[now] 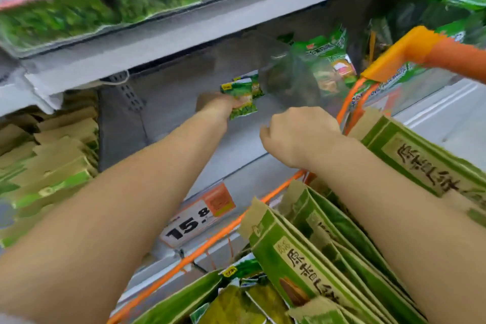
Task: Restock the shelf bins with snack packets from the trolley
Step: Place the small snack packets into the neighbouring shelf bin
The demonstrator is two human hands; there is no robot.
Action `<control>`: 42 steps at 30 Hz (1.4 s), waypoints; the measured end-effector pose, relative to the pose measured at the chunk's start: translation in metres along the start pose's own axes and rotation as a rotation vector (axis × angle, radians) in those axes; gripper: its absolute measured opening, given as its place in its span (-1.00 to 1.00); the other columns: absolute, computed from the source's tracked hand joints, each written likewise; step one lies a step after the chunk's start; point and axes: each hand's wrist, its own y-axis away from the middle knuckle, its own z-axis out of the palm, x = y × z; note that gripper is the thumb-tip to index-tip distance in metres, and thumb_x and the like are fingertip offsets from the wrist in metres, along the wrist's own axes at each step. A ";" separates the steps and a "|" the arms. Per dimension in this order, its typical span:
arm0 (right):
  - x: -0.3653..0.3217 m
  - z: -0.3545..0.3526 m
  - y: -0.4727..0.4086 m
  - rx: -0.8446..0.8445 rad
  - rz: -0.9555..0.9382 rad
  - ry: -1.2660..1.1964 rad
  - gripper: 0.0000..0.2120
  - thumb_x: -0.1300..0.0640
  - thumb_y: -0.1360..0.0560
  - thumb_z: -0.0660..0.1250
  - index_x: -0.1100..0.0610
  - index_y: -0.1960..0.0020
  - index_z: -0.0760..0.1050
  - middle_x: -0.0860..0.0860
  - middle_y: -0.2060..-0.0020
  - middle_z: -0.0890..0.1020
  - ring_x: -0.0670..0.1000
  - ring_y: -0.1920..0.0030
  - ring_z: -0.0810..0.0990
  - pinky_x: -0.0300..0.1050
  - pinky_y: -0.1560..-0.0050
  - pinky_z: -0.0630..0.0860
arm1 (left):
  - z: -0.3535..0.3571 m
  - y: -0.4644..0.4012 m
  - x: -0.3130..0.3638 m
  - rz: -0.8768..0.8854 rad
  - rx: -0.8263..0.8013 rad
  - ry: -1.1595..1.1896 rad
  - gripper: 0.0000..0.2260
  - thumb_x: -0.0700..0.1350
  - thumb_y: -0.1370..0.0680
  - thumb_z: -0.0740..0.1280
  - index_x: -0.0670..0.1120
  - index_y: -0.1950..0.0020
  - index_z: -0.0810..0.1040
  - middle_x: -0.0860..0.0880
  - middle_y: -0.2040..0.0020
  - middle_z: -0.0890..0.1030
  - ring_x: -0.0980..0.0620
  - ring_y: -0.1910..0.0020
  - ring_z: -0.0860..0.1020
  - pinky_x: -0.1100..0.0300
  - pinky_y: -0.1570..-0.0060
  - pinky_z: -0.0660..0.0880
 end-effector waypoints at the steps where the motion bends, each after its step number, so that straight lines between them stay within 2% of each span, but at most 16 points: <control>1: 0.001 0.001 0.000 0.014 0.008 -0.024 -0.64 0.03 -0.63 0.03 0.17 -0.10 0.56 0.19 -0.12 0.59 0.21 -0.12 0.55 -0.07 0.14 0.27 | 0.004 -0.016 0.000 0.001 0.026 -0.041 -0.83 -0.14 -0.44 0.50 -0.09 0.18 0.51 -0.07 0.10 0.55 0.06 0.09 0.51 0.26 0.30 0.45; 2: 0.002 0.002 0.000 0.024 0.011 -0.045 -0.62 0.02 -0.64 0.02 0.17 -0.07 0.56 0.20 -0.11 0.59 0.21 -0.12 0.55 -0.06 0.14 0.26 | 0.007 -0.029 0.000 0.000 0.055 -0.092 -0.80 -0.07 -0.43 0.51 -0.11 0.11 0.55 -0.07 0.07 0.55 0.08 0.08 0.51 0.21 0.28 0.46; 5: 0.005 0.007 -0.002 0.030 0.010 -0.090 -0.62 0.00 -0.62 0.02 0.15 0.09 0.54 0.21 -0.04 0.60 0.23 -0.02 0.55 -0.06 0.17 0.24 | 0.017 -0.073 0.000 0.022 0.145 -0.160 -0.43 0.09 -0.30 0.57 -0.19 -0.19 0.57 -0.11 -0.13 0.63 -0.01 -0.09 0.60 0.06 -0.05 0.58; 7: 0.006 0.008 -0.004 0.026 0.024 -0.116 -0.63 -0.03 -0.61 0.02 0.12 0.28 0.39 0.20 0.04 0.59 0.20 0.17 0.41 -0.07 0.22 0.22 | 0.025 -0.097 -0.002 0.038 0.200 -0.172 -0.36 0.10 -0.26 0.60 -0.21 -0.22 0.56 -0.16 -0.15 0.63 -0.06 -0.11 0.62 0.01 -0.09 0.57; 8: 0.007 0.009 -0.005 0.033 0.032 -0.119 -0.63 -0.03 -0.60 0.02 0.11 0.30 0.30 0.19 0.07 0.57 0.16 0.21 0.34 -0.07 0.24 0.20 | 0.028 -0.089 0.002 0.041 0.208 -0.198 -0.35 0.09 -0.27 0.59 -0.21 -0.24 0.54 -0.15 -0.16 0.62 -0.06 -0.12 0.61 0.02 -0.11 0.57; 11: 0.008 0.010 -0.006 0.068 0.041 -0.130 -0.63 -0.05 -0.60 0.03 0.11 0.32 0.23 0.17 0.12 0.55 0.13 0.23 0.28 -0.05 0.28 0.16 | 0.035 -0.064 0.007 0.090 0.267 -0.312 -0.38 0.10 -0.34 0.55 -0.19 -0.27 0.51 -0.09 -0.22 0.58 -0.06 -0.18 0.57 0.14 -0.10 0.52; 13: 0.007 0.010 -0.006 0.081 0.046 -0.136 -0.61 -0.05 -0.60 0.04 0.11 0.34 0.23 0.17 0.17 0.53 0.15 0.25 0.28 -0.04 0.34 0.13 | 0.040 -0.059 0.002 0.112 0.287 -0.382 -0.43 0.11 -0.38 0.52 -0.18 -0.26 0.51 -0.09 -0.24 0.58 -0.08 -0.21 0.55 0.13 -0.08 0.47; 15: 0.007 0.010 -0.006 0.082 0.043 -0.142 -0.60 -0.04 -0.60 0.04 0.11 0.36 0.20 0.20 0.28 0.46 0.15 0.25 0.28 -0.08 0.43 0.08 | 0.043 -0.059 -0.004 0.143 0.294 -0.386 -0.49 0.11 -0.41 0.49 -0.18 -0.21 0.53 -0.13 -0.19 0.60 -0.13 -0.18 0.55 0.10 -0.05 0.47; 18: 0.006 0.009 -0.005 0.064 0.040 -0.168 -0.59 -0.02 -0.60 0.05 0.09 0.39 0.15 0.07 0.43 0.25 0.15 0.26 0.27 -0.16 0.44 0.03 | 0.045 -0.057 -0.010 0.229 0.263 -0.504 -0.59 0.14 -0.47 0.41 -0.18 -0.09 0.61 -0.18 -0.03 0.65 -0.17 -0.08 0.59 0.08 0.05 0.48; 20: 0.006 0.008 -0.004 0.064 0.040 -0.169 -0.59 -0.03 -0.60 0.05 0.08 0.39 0.14 0.04 0.44 0.21 0.15 0.26 0.26 -0.15 0.44 0.02 | 0.048 -0.054 -0.012 0.274 0.241 -0.553 -0.60 0.13 -0.49 0.37 -0.21 -0.04 0.62 -0.21 0.01 0.66 -0.18 -0.05 0.60 0.10 0.11 0.46; 24: 0.007 0.008 -0.003 0.060 0.032 -0.174 -0.57 -0.04 -0.60 0.05 0.08 0.40 0.13 0.05 0.43 0.22 0.15 0.24 0.27 -0.12 0.44 0.03 | 0.050 -0.046 -0.008 0.336 0.249 -0.572 -0.72 -0.03 -0.50 0.38 -0.20 -0.08 0.61 -0.20 -0.06 0.63 -0.19 -0.11 0.55 0.16 0.19 0.31; 26: 0.007 0.008 -0.004 0.060 0.031 -0.174 -0.57 -0.04 -0.60 0.05 0.08 0.40 0.13 0.03 0.43 0.21 0.14 0.25 0.26 -0.09 0.43 0.05 | 0.048 -0.045 -0.006 0.339 0.262 -0.582 -0.70 0.00 -0.49 0.39 -0.19 -0.08 0.60 -0.20 -0.07 0.63 -0.18 -0.10 0.55 0.17 0.20 0.30; 30: 0.007 0.008 -0.004 0.059 0.023 -0.163 -0.58 -0.04 -0.60 0.05 0.08 0.39 0.14 0.02 0.44 0.21 0.13 0.29 0.24 -0.09 0.43 0.05 | 0.047 -0.052 -0.007 0.280 0.252 -0.539 -0.66 0.05 -0.50 0.39 -0.21 -0.06 0.61 -0.21 -0.08 0.62 -0.19 -0.11 0.55 0.14 0.17 0.35; 33: 0.008 0.009 -0.005 0.056 0.018 -0.164 -0.58 -0.04 -0.60 0.05 0.08 0.39 0.17 0.01 0.45 0.24 0.09 0.40 0.20 -0.15 0.44 0.04 | 0.050 -0.051 -0.009 0.319 0.239 -0.461 -0.70 0.01 -0.51 0.38 -0.23 -0.02 0.62 -0.23 -0.03 0.63 -0.19 -0.08 0.56 0.09 0.11 0.41; 37: 0.008 0.011 -0.005 0.048 0.023 -0.167 -0.59 -0.04 -0.60 0.05 0.09 0.39 0.18 0.01 0.45 0.25 -0.02 0.45 0.15 -0.15 0.44 0.04 | 0.050 -0.053 -0.006 0.349 0.293 -0.296 -0.75 -0.06 -0.51 0.37 -0.18 -0.09 0.60 -0.15 -0.03 0.66 -0.14 -0.08 0.57 0.16 0.12 0.43; 42: 0.009 0.011 -0.005 0.056 0.024 -0.165 -0.59 -0.03 -0.59 0.06 0.08 0.39 0.18 0.01 0.45 0.26 -0.03 0.45 0.16 -0.14 0.44 0.05 | 0.049 -0.053 -0.011 0.347 0.178 -0.353 -0.56 -0.12 -0.40 0.50 -0.14 -0.23 0.51 -0.12 -0.16 0.61 -0.09 -0.15 0.56 0.13 -0.09 0.50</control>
